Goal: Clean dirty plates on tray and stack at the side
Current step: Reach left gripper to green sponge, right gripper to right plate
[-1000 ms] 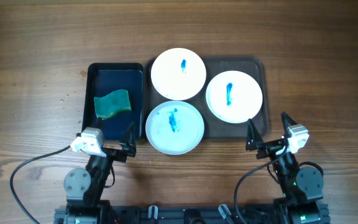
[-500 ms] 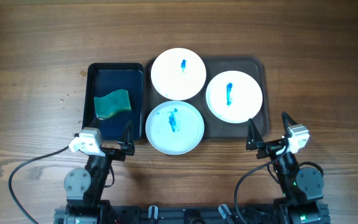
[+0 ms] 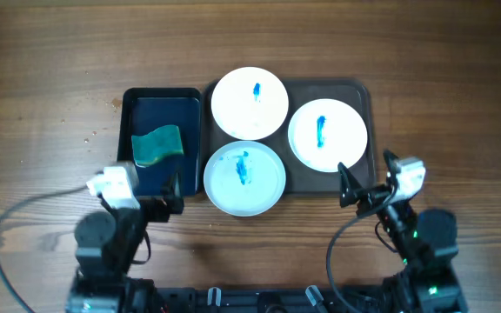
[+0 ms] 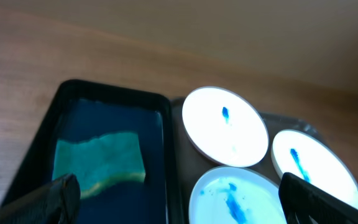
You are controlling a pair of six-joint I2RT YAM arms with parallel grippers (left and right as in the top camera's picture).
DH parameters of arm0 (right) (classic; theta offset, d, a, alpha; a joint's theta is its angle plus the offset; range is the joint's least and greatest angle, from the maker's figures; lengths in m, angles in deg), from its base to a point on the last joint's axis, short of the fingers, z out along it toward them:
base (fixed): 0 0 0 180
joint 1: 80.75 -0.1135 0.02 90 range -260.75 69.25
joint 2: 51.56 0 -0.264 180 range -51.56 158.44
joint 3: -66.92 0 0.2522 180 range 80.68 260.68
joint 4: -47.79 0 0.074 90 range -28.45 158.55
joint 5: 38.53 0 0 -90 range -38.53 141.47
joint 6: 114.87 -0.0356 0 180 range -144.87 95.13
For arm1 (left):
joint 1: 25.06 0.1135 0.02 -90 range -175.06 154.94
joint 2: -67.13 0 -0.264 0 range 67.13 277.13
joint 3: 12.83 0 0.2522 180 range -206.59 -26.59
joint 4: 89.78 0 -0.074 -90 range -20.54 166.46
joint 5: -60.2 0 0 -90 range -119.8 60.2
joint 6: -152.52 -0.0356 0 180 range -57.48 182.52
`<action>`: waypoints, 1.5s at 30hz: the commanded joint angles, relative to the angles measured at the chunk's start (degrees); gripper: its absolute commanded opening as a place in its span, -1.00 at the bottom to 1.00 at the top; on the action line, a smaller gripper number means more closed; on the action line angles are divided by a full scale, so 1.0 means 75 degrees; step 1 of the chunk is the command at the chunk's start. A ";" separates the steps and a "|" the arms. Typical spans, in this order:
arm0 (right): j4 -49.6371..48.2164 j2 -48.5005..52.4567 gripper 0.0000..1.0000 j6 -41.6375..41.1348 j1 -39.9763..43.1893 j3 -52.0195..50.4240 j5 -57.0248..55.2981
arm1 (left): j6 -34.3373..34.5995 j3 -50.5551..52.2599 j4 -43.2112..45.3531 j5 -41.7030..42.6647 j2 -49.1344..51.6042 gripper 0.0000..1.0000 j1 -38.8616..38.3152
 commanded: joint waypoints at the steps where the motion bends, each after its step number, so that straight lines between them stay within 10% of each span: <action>1: 0.0848 0.1827 0.99 0.0111 0.0017 0.1935 0.0443 | -0.0143 -0.2060 -0.0947 -0.0163 0.1923 0.99 -0.0020; 9: 0.5010 0.6228 0.99 0.0364 0.0017 0.7012 0.0472 | -0.0326 -0.6840 -0.5100 -0.0839 0.6580 1.00 -0.0020; 19: 0.5348 0.7440 0.85 0.0213 0.0017 0.7437 0.1218 | -0.0055 -0.7003 -0.5065 -0.0458 0.8460 1.00 0.0099; 24: 0.6003 0.7694 0.67 0.0020 0.0017 0.7431 0.0376 | 0.0565 -0.7003 -0.4846 -0.0886 0.9431 0.61 0.0912; 37: 0.5989 0.7729 0.74 0.0082 0.0017 0.7423 0.0373 | -0.7026 -0.7000 -0.3701 -0.0385 1.1010 0.29 0.0970; 45: 0.5954 0.7784 0.83 0.0082 0.0017 0.7417 0.0373 | -0.8874 -0.6849 -0.3995 0.0256 1.1010 0.07 0.0970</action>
